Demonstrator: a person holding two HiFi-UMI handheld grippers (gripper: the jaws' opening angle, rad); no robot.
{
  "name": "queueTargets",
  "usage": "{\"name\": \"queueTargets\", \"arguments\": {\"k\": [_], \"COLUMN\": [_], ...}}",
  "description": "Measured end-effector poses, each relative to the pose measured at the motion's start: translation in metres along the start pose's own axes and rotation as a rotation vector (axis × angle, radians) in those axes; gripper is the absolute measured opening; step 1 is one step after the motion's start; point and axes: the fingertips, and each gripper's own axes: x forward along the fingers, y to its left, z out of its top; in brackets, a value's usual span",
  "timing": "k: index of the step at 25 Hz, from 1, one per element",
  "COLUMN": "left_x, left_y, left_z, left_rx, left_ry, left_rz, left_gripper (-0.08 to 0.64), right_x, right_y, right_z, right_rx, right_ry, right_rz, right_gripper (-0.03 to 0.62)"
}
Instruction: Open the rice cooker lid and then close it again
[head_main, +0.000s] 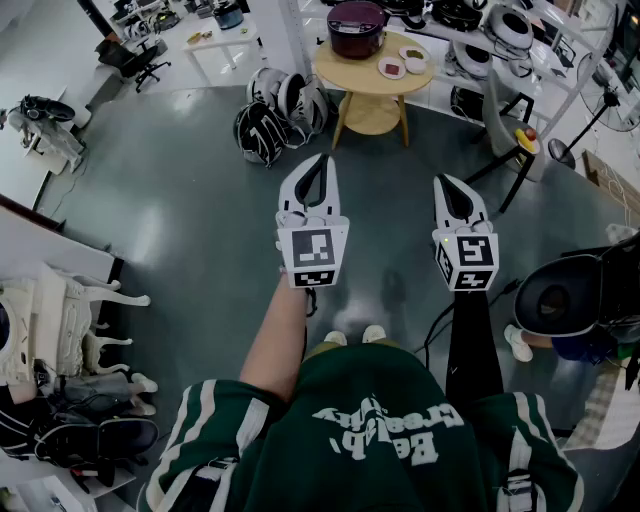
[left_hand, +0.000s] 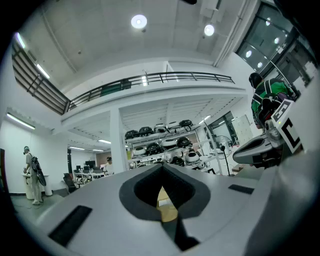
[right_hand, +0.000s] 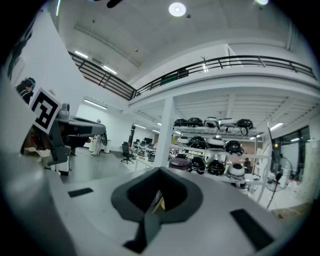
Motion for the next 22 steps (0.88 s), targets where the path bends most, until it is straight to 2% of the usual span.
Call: {"name": "queueTargets", "arguments": {"k": [7, 11, 15, 22], "left_x": [0.018, 0.030, 0.053, 0.118], "left_y": [-0.028, -0.024, -0.012, 0.016], "left_z": [-0.013, -0.014, -0.013, -0.028], "left_rx": [0.012, -0.028, -0.058, -0.091], "left_ry": [0.033, 0.036, 0.010, -0.008], "left_rz": [0.015, 0.014, 0.000, -0.031], "left_gripper": [-0.002, 0.012, 0.079, 0.129], "right_x": [0.010, 0.025, 0.050, 0.120], "right_y": [-0.026, -0.040, -0.051, -0.065], "right_z": [-0.019, -0.016, -0.002, 0.004], "right_rx": [0.005, 0.018, 0.035, 0.031], "right_ry": [-0.016, -0.045, -0.096, -0.121], "right_rz": [0.043, 0.021, 0.028, 0.023], "right_gripper": [0.003, 0.006, 0.095, 0.124]}}
